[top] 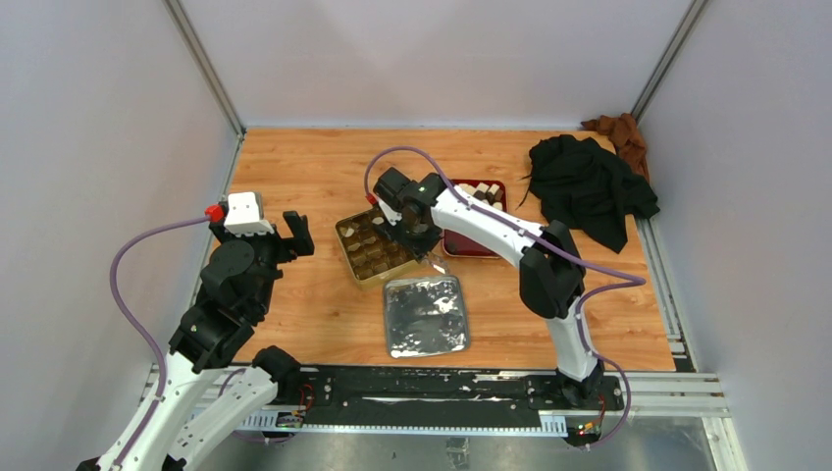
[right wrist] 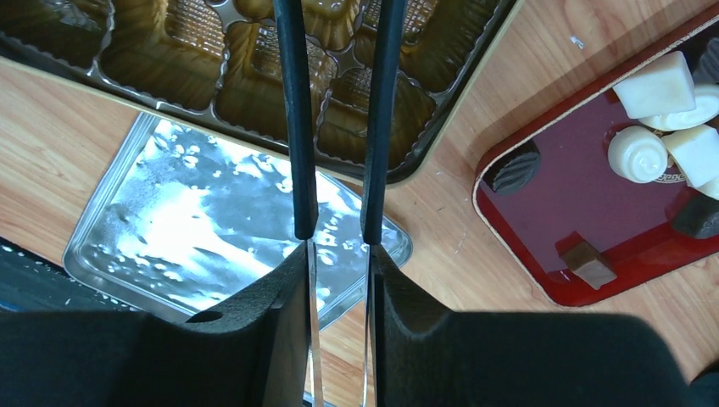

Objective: Pack the chocolate
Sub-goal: Place the fake chocolate in the packing box.

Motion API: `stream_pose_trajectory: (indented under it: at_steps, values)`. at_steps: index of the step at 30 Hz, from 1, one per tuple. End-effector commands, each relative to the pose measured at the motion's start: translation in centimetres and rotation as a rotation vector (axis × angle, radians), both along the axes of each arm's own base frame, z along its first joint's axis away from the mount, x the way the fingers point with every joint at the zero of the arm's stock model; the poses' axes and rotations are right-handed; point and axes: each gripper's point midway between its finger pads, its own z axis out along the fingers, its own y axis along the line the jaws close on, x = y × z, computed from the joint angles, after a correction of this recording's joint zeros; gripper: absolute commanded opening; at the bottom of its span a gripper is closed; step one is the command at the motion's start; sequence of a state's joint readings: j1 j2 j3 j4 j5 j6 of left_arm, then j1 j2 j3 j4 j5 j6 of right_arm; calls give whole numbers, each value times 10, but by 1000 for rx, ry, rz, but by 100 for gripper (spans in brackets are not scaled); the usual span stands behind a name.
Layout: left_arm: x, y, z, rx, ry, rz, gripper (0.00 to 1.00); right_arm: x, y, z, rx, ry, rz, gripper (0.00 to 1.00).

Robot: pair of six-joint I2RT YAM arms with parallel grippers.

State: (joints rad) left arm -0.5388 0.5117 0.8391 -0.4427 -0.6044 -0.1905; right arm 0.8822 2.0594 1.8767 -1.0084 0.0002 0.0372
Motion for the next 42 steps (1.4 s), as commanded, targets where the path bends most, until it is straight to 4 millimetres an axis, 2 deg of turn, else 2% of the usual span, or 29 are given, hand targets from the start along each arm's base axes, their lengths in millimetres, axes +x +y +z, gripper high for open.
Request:
stream_pose_trajectory:
  at_steps: [1, 20, 29, 36, 42]
  values:
    - [0, 1, 2, -11, -19, 2, 100, -2, -4, -3, -49, -10, 4, 32]
    - [0, 1, 2, -12, -19, 0, 100, -3, -7, 3, -49, -16, 0, 41]
    - [0, 1, 2, -11, -19, 2, 100, -5, -11, 23, -18, -49, -4, 40]
    - [-1, 1, 3, -12, -22, 3, 100, -5, -25, 40, -25, -99, -19, 37]
    - [-1, 1, 3, -12, -23, 3, 100, -6, -45, 48, -43, -125, -51, 35]
